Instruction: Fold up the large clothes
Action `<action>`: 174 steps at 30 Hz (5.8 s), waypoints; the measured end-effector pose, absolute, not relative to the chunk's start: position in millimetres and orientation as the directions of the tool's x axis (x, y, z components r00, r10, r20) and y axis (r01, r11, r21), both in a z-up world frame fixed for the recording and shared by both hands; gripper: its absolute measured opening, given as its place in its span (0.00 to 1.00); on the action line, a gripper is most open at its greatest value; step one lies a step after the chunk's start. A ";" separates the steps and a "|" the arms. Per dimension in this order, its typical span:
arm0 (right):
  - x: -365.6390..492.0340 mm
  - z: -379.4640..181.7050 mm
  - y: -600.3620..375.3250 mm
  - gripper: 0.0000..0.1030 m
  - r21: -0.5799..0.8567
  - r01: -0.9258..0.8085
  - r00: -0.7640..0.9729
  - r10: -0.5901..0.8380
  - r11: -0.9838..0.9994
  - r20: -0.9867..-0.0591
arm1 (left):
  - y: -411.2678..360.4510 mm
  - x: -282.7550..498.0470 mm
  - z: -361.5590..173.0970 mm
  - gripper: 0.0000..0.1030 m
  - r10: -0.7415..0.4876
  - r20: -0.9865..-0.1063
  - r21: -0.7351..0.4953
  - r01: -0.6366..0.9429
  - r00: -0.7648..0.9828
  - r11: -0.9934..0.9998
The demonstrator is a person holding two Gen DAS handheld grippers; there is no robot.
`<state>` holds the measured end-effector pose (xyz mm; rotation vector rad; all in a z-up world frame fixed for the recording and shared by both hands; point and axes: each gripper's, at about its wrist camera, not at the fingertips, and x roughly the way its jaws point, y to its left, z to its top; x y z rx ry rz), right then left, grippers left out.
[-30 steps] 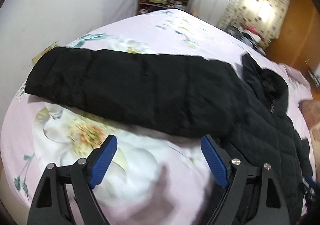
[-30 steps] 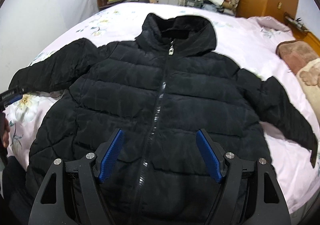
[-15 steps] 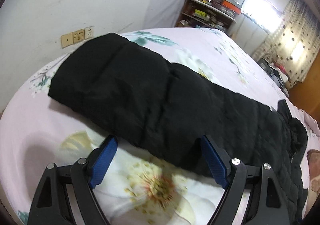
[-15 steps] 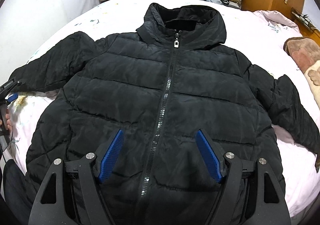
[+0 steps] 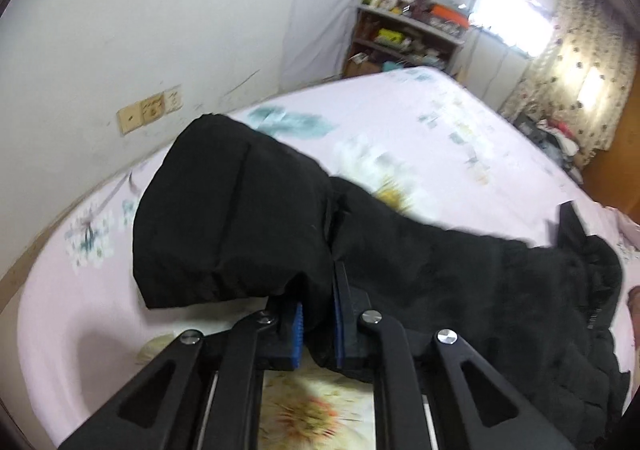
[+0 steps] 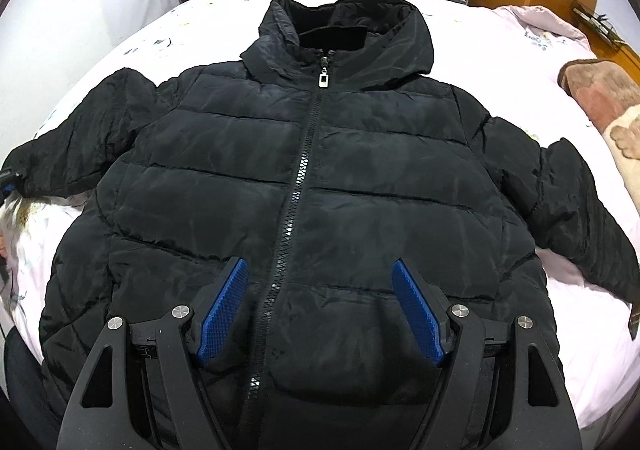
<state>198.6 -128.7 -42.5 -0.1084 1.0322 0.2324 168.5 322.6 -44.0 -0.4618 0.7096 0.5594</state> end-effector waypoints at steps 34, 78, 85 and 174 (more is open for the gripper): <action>168.8 -25.0 -279.1 0.73 0.063 -0.007 0.575 0.055 0.998 -0.816 | -46.0 292.1 25.8 0.10 -0.485 -0.602 -0.391 0.296 0.635 0.872; 309.3 -35.5 -245.5 0.70 0.040 -0.065 0.630 0.072 0.997 -0.774 | 126.9 332.2 -38.1 0.57 -0.152 -0.727 -0.181 0.026 0.670 0.983; 373.5 -88.3 -231.0 0.37 0.060 -0.101 0.505 0.103 0.993 -0.857 | 127.0 360.2 -89.5 0.52 -0.081 -0.785 -0.125 -0.030 0.614 0.992; 212.4 -118.4 -565.4 0.61 0.412 0.554 0.598 -0.001 0.723 -0.801 | -6.3 258.0 -27.2 0.57 -0.145 -0.782 -0.073 0.142 0.606 0.987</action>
